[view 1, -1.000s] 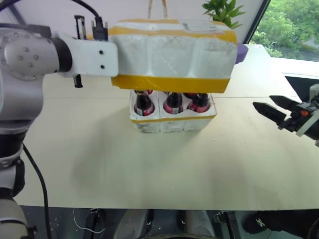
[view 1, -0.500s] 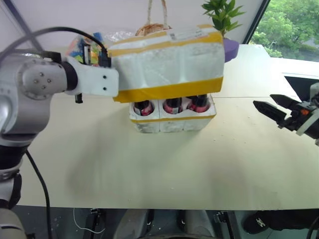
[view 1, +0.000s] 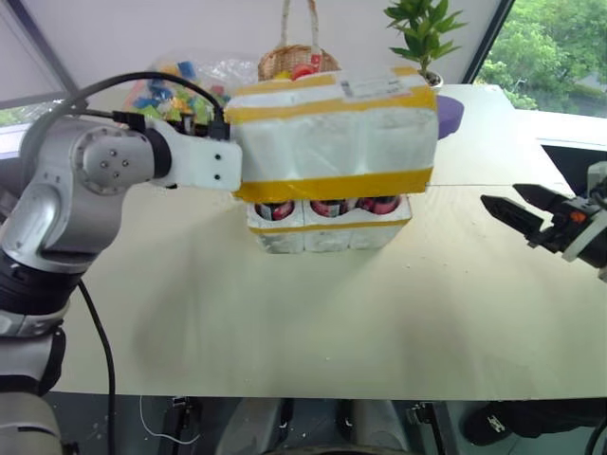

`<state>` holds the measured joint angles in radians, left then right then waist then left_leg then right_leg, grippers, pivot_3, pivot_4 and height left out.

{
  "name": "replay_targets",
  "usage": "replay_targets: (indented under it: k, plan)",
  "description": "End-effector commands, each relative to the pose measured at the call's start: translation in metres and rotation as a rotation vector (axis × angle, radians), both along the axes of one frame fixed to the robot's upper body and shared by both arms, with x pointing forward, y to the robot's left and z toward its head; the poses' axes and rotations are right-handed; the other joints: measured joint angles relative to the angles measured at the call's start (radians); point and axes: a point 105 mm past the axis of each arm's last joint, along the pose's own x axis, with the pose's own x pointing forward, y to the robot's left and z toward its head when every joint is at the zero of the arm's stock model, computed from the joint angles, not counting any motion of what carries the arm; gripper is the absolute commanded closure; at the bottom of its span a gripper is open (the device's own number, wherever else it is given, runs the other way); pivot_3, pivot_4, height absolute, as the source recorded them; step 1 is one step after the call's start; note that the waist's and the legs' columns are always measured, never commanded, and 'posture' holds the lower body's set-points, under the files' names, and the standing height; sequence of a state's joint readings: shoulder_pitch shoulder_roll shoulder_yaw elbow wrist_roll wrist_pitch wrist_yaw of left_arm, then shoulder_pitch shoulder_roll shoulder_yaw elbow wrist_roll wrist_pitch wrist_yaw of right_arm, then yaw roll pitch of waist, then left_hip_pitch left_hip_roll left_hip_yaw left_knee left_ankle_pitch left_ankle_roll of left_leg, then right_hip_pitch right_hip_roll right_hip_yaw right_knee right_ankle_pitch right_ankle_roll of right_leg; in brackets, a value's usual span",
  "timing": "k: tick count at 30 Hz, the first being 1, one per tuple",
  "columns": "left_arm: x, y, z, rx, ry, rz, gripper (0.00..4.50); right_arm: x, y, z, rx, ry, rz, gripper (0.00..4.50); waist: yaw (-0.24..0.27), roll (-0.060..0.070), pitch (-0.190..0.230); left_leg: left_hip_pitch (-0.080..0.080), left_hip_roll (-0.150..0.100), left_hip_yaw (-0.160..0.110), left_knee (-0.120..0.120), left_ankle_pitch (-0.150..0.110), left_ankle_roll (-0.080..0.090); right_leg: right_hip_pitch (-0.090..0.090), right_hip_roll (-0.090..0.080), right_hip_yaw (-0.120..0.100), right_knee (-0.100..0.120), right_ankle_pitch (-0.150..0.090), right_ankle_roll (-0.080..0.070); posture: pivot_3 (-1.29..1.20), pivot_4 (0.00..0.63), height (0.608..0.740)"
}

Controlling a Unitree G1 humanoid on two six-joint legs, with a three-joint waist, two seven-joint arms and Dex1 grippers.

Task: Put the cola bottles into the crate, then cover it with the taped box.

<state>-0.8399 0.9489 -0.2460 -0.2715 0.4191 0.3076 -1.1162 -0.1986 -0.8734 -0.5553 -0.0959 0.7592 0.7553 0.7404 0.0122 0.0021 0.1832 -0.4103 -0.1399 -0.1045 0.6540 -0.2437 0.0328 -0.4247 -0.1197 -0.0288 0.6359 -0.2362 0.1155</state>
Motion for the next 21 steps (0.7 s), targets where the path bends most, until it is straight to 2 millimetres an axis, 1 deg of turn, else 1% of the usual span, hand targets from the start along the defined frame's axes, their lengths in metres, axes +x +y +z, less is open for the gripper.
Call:
replay_targets:
  k: [1, 4, 8, 12, 14, 16, 17, 18, 20, 21]
  plan:
    - [-0.008, 0.002, 0.02, -0.066, -0.006, 0.006, 0.6, -0.004, 0.003, 0.013, -0.006, -0.059, 0.01, 0.0, 0.0, 0.0, 0.0, 0.0, 0.0, 0.0, 0.0, 0.0, 0.0, 0.0, 0.0, 0.0, 0.0, 0.0, 0.0, 0.0, 0.15, 0.732]
    - [-0.015, 0.007, 0.021, -0.08, 0.031, 0.016, 0.6, -0.005, 0.001, 0.013, -0.005, -0.057, 0.009, 0.0, -0.001, 0.0, 0.0, 0.0, 0.0, 0.0, 0.0, 0.0, 0.0, 0.0, 0.0, 0.0, 0.0, 0.0, 0.0, 0.0, 0.15, 0.732]
    - [-0.025, 0.02, 0.025, -0.048, 0.04, 0.033, 0.6, -0.002, 0.0, 0.012, -0.01, -0.05, 0.013, 0.0, -0.002, 0.0, 0.0, 0.0, 0.0, 0.0, 0.0, 0.0, 0.0, 0.0, 0.0, 0.0, 0.0, 0.0, 0.0, 0.0, 0.15, 0.732]
    - [-0.039, 0.026, 0.014, -0.058, 0.13, 0.017, 0.6, 0.0, 0.0, 0.013, -0.021, -0.044, 0.023, 0.0, -0.001, 0.0, 0.0, 0.0, 0.0, 0.0, 0.0, 0.0, 0.0, 0.0, 0.0, 0.0, 0.0, 0.0, 0.0, 0.0, 0.15, 0.732]
    - [-0.056, 0.028, 0.005, -0.172, 0.283, -0.02, 0.6, 0.0, 0.0, 0.014, -0.042, -0.04, 0.034, 0.0, -0.001, 0.0, 0.0, 0.0, 0.0, 0.0, 0.0, 0.0, 0.0, 0.0, 0.0, 0.0, 0.0, 0.0, 0.0, 0.0, 0.15, 0.732]
    - [-0.081, 0.027, -0.002, -0.325, 0.487, -0.099, 0.6, -0.002, 0.0, 0.016, -0.061, -0.035, 0.045, 0.0, -0.001, 0.0, 0.0, 0.0, 0.0, 0.0, 0.0, 0.0, 0.0, 0.0, 0.0, 0.0, 0.0, 0.0, 0.0, 0.0, 0.15, 0.732]
    - [-0.089, 0.026, -0.002, -0.37, 0.546, -0.126, 0.6, -0.002, 0.0, 0.016, -0.067, -0.034, 0.048, 0.0, -0.002, 0.0, 0.0, 0.0, 0.001, 0.0, -0.001, 0.0, 0.0, 0.0, 0.0, 0.0, -0.001, 0.0, 0.0, 0.0, 0.15, 0.732]
    - [-0.099, 0.028, 0.001, -0.456, 0.622, -0.172, 0.6, -0.003, 0.0, 0.017, -0.08, -0.031, 0.056, 0.0, -0.002, 0.0, 0.0, 0.0, 0.001, 0.0, 0.0, 0.0, 0.0, -0.001, 0.0, 0.0, -0.001, 0.0, 0.0, 0.0, 0.15, 0.732]
    - [-0.1, 0.039, 0.01, -0.661, 0.712, -0.178, 0.6, -0.004, 0.004, 0.019, -0.107, -0.027, 0.081, 0.0, 0.0, 0.0, 0.0, 0.0, 0.001, 0.0, 0.0, 0.0, 0.0, 0.0, 0.0, 0.0, -0.001, 0.0, 0.0, 0.0, 0.15, 0.732]
    - [-0.099, 0.044, 0.012, -0.725, 0.734, -0.173, 0.6, -0.005, 0.005, 0.02, -0.115, -0.026, 0.09, 0.0, 0.0, 0.001, 0.0, 0.0, 0.001, -0.001, 0.0, 0.0, 0.0, 0.0, 0.0, 0.0, -0.001, 0.0, 0.0, 0.0, 0.15, 0.732]
